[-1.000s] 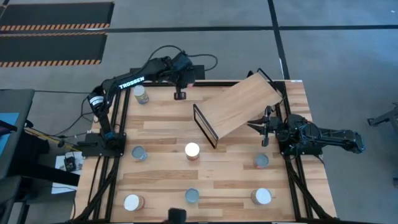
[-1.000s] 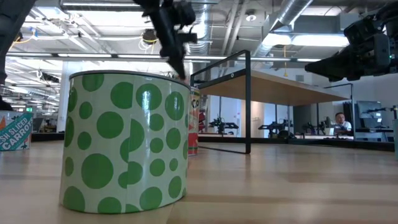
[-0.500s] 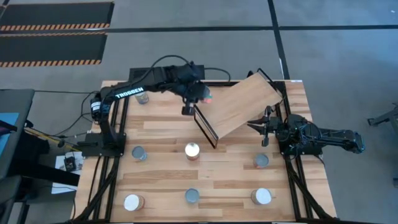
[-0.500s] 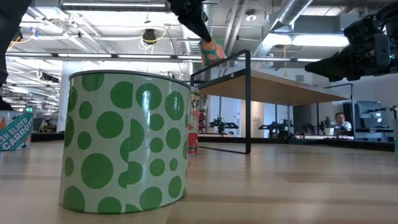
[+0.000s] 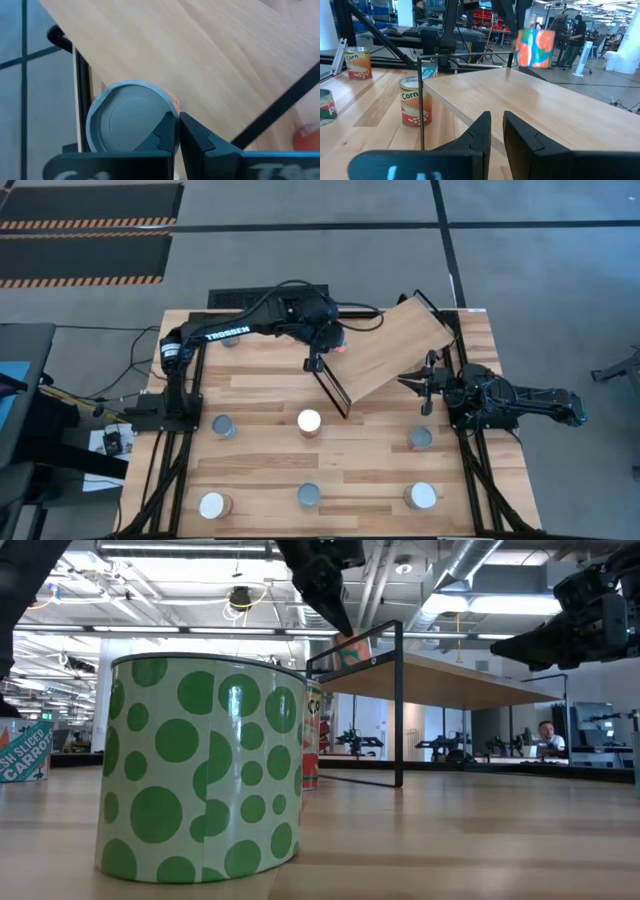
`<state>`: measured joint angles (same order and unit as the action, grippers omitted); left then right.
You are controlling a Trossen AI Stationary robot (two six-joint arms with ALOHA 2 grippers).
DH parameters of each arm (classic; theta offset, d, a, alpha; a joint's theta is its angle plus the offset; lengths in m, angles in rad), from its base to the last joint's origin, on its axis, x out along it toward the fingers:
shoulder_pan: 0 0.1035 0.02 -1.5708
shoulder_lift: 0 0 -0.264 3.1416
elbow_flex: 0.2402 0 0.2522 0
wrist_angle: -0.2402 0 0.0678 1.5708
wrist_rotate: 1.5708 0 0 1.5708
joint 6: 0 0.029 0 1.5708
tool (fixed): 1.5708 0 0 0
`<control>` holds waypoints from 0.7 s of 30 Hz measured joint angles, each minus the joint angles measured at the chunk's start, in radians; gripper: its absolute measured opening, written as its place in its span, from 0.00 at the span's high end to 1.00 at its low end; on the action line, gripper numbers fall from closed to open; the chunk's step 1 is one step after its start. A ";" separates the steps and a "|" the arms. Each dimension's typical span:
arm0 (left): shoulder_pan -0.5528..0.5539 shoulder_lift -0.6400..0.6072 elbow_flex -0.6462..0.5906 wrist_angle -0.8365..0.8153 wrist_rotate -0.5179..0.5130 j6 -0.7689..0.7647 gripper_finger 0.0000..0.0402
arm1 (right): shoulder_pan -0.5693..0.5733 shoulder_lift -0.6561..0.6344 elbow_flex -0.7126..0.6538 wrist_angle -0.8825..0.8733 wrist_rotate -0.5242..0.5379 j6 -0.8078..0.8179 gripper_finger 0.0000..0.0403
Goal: Pick and place cans onto a shelf
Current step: Put the canned oranges on the shelf
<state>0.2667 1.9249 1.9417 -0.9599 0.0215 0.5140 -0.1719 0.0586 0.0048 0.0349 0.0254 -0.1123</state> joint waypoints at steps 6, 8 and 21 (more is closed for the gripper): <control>-0.005 0.006 0.000 -0.007 0.035 -0.014 1.00 | 0.000 0.000 0.000 -0.001 0.000 0.000 0.81; -0.005 0.007 0.000 -0.007 0.036 -0.027 1.00 | 0.000 0.001 0.000 -0.001 0.000 0.000 0.81; -0.007 0.007 0.000 -0.006 0.067 -0.059 1.00 | 0.000 0.000 0.000 -0.001 0.000 0.000 0.81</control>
<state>0.2596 1.9316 1.9415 -0.9661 0.0887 0.4551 -0.1715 0.0588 0.0048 0.0341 0.0257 -0.1125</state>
